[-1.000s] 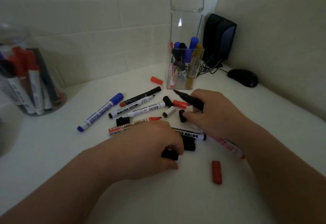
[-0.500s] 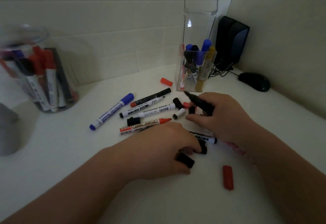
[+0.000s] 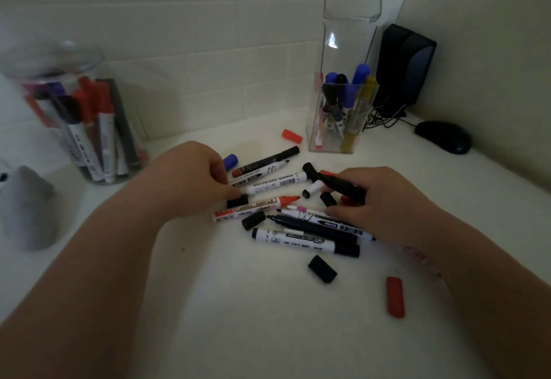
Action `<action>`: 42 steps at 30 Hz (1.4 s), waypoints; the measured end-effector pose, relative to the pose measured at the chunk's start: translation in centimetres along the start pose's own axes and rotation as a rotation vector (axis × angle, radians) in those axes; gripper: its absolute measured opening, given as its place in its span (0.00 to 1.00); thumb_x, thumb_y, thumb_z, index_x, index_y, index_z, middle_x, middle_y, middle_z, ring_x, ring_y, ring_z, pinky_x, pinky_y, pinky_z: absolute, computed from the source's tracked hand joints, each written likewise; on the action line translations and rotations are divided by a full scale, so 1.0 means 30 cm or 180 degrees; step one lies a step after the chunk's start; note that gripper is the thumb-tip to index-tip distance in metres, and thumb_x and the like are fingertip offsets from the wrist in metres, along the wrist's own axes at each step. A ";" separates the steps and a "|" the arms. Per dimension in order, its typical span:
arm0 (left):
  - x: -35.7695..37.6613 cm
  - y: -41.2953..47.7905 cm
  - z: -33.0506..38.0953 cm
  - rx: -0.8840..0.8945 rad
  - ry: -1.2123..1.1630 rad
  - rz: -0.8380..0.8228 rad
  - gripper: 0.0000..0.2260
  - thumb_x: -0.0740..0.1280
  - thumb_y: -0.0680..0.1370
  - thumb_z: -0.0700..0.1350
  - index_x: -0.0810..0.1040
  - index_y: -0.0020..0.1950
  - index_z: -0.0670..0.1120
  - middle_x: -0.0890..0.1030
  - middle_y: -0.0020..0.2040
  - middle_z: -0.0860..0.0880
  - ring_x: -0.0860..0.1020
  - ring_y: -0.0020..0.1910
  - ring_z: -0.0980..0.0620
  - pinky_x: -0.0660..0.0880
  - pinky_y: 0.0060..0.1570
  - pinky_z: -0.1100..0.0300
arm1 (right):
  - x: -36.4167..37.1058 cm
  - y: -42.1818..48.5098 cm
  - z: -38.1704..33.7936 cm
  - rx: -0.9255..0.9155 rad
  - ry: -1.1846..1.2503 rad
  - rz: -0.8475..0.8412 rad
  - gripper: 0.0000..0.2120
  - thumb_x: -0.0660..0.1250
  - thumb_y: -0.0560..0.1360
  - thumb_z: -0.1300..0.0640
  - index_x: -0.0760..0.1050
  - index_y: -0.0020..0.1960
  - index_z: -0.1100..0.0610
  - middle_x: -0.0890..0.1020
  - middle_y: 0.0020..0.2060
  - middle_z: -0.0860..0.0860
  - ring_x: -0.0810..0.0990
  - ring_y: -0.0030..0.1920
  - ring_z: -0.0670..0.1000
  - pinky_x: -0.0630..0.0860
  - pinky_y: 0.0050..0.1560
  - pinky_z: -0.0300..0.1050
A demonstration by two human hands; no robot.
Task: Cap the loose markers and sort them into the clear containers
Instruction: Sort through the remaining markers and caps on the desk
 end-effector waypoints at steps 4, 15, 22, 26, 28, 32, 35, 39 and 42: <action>0.022 -0.008 0.017 0.0021 0.0069 -0.0166 0.10 0.78 0.70 0.55 0.82 0.38 0.51 0.80 0.41 0.53 0.78 0.39 0.54 0.74 0.40 0.59 | -0.006 0.004 0.010 0.0097 -0.0057 0.0042 0.09 0.74 0.73 0.48 0.78 0.52 0.41 0.80 0.40 0.40 0.77 0.40 0.41 0.68 0.39 0.34; 0.037 -0.018 0.045 0.0206 0.0212 -0.0316 0.06 0.77 0.72 0.52 0.80 0.40 0.59 0.78 0.41 0.58 0.75 0.39 0.59 0.66 0.36 0.68 | -0.063 -0.033 0.075 0.1159 0.4558 0.0637 0.23 0.56 0.83 0.46 0.78 0.46 0.64 0.86 0.48 0.62 0.86 0.47 0.58 0.82 0.41 0.49; 0.037 -0.028 0.066 0.0323 0.0169 -0.0266 0.03 0.75 0.73 0.52 0.82 0.43 0.60 0.79 0.40 0.58 0.76 0.38 0.59 0.67 0.35 0.70 | -0.029 -0.025 0.073 0.1143 0.4251 0.0276 0.27 0.54 0.82 0.40 0.77 0.48 0.63 0.82 0.35 0.62 0.78 0.28 0.57 0.74 0.30 0.44; -0.031 -0.036 0.087 0.0506 -0.0860 0.0248 0.08 0.78 0.71 0.48 0.82 0.40 0.59 0.84 0.38 0.57 0.81 0.40 0.60 0.75 0.45 0.65 | -0.071 -0.042 0.030 0.0674 0.2214 0.0166 0.21 0.54 0.82 0.40 0.76 0.52 0.56 0.75 0.29 0.57 0.69 0.24 0.54 0.70 0.24 0.40; -0.030 -0.054 0.110 0.0556 -0.1782 0.0209 0.09 0.79 0.70 0.44 0.83 0.40 0.58 0.86 0.39 0.58 0.84 0.41 0.60 0.77 0.50 0.61 | -0.062 -0.054 -0.030 0.0291 0.1543 -0.0071 0.14 0.57 0.81 0.43 0.76 0.52 0.50 0.76 0.28 0.54 0.70 0.25 0.52 0.72 0.26 0.41; 0.008 -0.081 0.165 0.0684 -0.2330 0.0038 0.11 0.80 0.68 0.38 0.85 0.45 0.51 0.87 0.39 0.54 0.85 0.41 0.57 0.80 0.50 0.63 | -0.062 -0.081 -0.112 -0.0209 0.1334 -0.0148 0.06 0.62 0.80 0.52 0.77 0.53 0.45 0.78 0.25 0.45 0.72 0.21 0.42 0.69 0.24 0.33; 0.011 -0.083 0.175 0.0794 -0.2558 -0.0004 0.12 0.79 0.67 0.35 0.85 0.46 0.47 0.87 0.40 0.51 0.86 0.42 0.54 0.81 0.50 0.64 | -0.063 -0.089 -0.126 -0.0323 0.1219 -0.0160 0.09 0.63 0.80 0.53 0.77 0.57 0.43 0.77 0.24 0.43 0.73 0.22 0.41 0.68 0.25 0.31; 0.007 -0.084 0.182 0.0944 -0.2548 -0.0005 0.11 0.79 0.68 0.36 0.86 0.47 0.47 0.87 0.39 0.50 0.86 0.40 0.51 0.82 0.49 0.61 | -0.063 -0.086 -0.115 -0.0326 0.1223 -0.0168 0.09 0.64 0.80 0.53 0.78 0.56 0.42 0.76 0.24 0.46 0.70 0.22 0.42 0.68 0.25 0.33; -0.013 -0.068 0.154 0.0960 -0.2425 0.0064 0.09 0.78 0.66 0.49 0.86 0.45 0.54 0.86 0.39 0.51 0.85 0.39 0.49 0.82 0.50 0.51 | -0.105 -0.078 -0.085 -0.0260 0.1423 0.0157 0.06 0.66 0.79 0.54 0.79 0.50 0.43 0.79 0.28 0.54 0.72 0.25 0.46 0.70 0.25 0.35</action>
Point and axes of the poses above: each hand's wrist, its own y-axis towards the middle knuckle, its own x-axis out of the palm, z = x × y, the point moved 10 cm from there along y, towards the middle knuckle
